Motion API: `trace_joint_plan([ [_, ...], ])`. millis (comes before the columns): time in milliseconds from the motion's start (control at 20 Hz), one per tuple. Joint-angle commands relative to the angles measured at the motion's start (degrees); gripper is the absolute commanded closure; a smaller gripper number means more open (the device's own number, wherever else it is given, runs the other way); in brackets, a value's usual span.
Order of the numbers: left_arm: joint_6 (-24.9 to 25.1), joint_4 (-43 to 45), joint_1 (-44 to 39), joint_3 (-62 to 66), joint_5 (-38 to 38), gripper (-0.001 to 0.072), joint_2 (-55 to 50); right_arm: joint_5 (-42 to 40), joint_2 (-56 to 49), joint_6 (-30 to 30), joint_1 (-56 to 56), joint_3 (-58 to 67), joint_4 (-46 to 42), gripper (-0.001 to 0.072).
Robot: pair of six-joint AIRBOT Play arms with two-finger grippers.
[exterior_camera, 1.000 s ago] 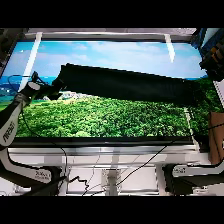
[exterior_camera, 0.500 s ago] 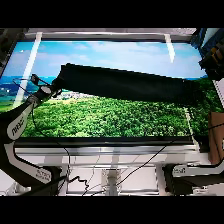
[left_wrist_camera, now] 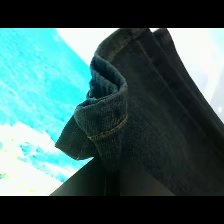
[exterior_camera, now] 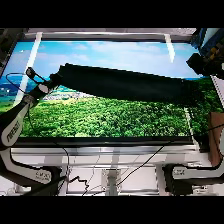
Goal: Fold the clothes and pants, and hang the long-sleeved shirts on hangers.
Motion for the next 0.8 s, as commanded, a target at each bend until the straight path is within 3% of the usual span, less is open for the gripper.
trace_joint_plan([
  [0, 0.0, 7.6, 0.3, -4.0, -4.5, 0.0688, 6.1, 3.2, 2.3, -4.7, 5.8, 0.0, 0.2, 0.0645],
  [150, 0.0, 15.6, 0.2, -7.4, -9.5, 0.0688, 11.7, 0.5, 1.7, -4.2, 13.8, 0.0, -0.2, 0.064],
  [300, 0.0, 25.4, 0.0, -7.4, -12.0, 0.0687, 18.1, -3.2, -1.3, 1.2, 22.2, 0.0, -0.4, 0.064],
  [600, 0.0, 25.5, -1.0, -7.4, -14.1, 0.0685, 30.3, -8.4, -12.0, 9.8, 39.6, 0.0, 0.2, 0.0641],
  [750, 0.0, 25.5, -3.0, -7.4, -14.3, 0.0685, 33.5, -8.8, -17.1, 10.4, 46.2, 1.9, 3.3, 0.0641],
])
